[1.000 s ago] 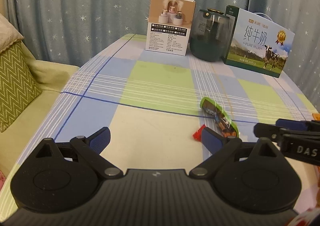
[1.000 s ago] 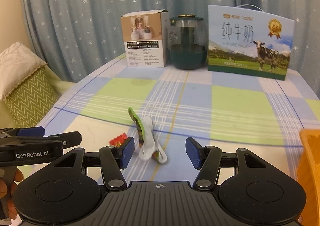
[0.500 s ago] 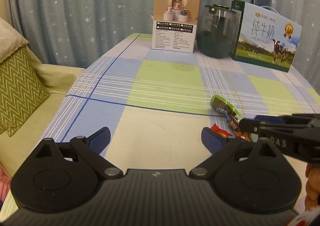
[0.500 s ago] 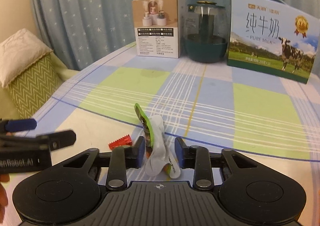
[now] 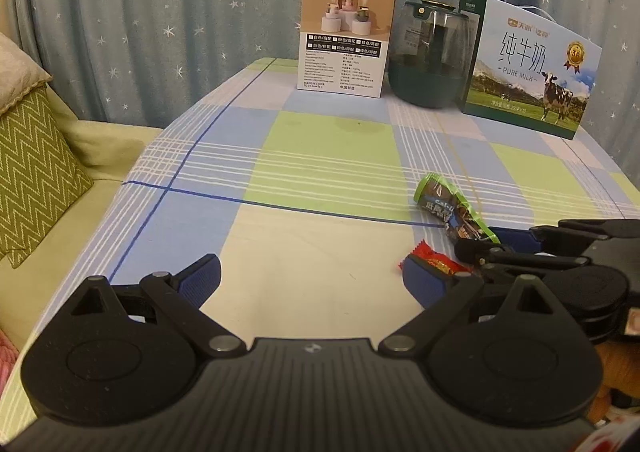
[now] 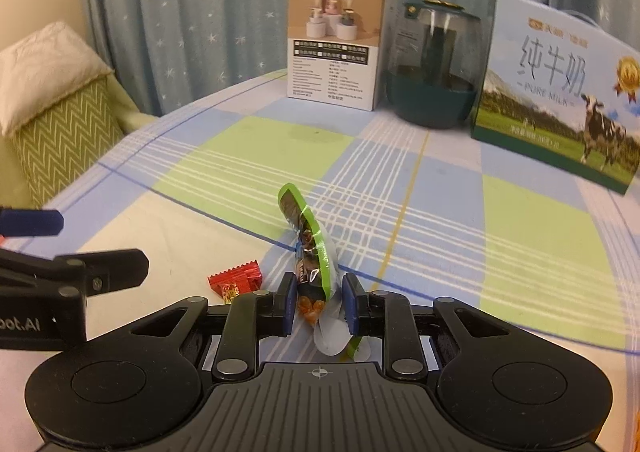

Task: Organize snacks
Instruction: 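Grasp the green-edged snack packet with the right tool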

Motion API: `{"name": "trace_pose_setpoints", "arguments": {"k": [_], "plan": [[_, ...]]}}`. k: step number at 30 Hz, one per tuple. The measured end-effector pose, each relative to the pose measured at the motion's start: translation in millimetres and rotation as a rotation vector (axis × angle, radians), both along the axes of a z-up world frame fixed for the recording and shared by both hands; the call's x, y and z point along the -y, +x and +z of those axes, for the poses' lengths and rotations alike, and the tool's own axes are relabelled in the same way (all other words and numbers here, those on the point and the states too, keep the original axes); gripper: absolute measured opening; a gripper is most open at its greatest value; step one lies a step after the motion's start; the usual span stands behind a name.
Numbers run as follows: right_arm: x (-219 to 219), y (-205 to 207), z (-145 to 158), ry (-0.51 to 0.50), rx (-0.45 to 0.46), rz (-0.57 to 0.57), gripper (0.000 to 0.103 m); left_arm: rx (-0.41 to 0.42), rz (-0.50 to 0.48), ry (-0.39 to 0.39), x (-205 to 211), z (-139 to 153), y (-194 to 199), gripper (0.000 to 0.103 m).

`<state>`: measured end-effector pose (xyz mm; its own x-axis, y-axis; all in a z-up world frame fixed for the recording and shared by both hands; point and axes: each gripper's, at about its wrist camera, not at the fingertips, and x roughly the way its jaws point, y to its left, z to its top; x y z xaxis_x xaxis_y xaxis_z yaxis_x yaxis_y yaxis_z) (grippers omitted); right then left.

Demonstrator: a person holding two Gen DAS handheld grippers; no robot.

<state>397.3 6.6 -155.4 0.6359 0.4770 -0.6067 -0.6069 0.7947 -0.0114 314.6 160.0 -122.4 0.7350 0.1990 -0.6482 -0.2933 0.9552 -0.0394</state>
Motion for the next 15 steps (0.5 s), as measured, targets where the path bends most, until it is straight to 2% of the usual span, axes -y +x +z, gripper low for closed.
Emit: {"name": "trace_pose_setpoints", "arguments": {"k": [4, 8, 11, 15], "plan": [[-2.1, -3.2, -3.9, -0.033, 0.031, 0.006, 0.025, 0.001, 0.001, -0.009, 0.4, -0.5, 0.7, 0.097], [-0.3, -3.4, -5.3, -0.024, 0.037, 0.003, 0.025, 0.008, -0.008, -0.027, 0.9, -0.6, 0.6, 0.097], [6.0, -1.5, -3.7, 0.021, 0.007, -0.019, 0.024, 0.012, -0.008, -0.045, 0.0, -1.2, 0.2, 0.097], [25.7, 6.9, 2.3, 0.136, -0.089, -0.089, 0.023, 0.015, -0.013, -0.063, -0.5, -2.1, -0.1, 0.097]]}}
